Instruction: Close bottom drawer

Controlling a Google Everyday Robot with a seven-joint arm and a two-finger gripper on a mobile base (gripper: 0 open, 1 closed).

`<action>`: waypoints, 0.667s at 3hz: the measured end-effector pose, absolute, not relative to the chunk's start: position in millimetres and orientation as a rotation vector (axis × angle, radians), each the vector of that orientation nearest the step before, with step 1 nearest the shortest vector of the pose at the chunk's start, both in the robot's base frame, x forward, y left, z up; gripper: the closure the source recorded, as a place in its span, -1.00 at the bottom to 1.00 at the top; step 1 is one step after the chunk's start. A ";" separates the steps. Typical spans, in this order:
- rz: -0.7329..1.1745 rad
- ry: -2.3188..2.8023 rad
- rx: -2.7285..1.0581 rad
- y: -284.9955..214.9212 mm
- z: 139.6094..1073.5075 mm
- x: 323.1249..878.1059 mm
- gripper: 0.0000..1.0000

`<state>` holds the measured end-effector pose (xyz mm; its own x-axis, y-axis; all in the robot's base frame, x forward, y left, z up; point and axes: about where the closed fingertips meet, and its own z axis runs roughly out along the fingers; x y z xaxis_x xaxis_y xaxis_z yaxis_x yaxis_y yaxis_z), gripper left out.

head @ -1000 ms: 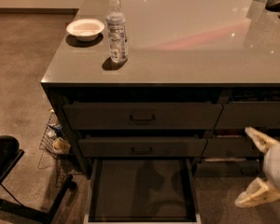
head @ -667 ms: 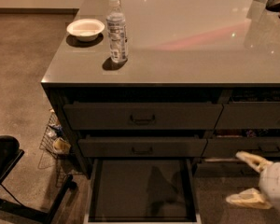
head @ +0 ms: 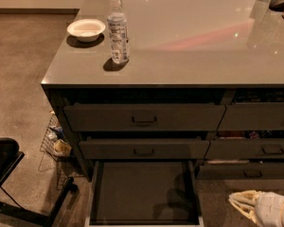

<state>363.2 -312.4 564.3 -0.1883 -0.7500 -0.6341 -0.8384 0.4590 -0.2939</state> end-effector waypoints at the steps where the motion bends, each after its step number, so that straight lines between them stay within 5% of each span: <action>1: 0.187 1.973 -1.316 -310.0 544.7 361.1 0.87; 2: 0.192 1.978 -1.321 -307.1 539.7 360.1 1.00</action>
Offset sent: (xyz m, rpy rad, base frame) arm -0.0024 0.0024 -0.0214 0.0252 0.0176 0.0038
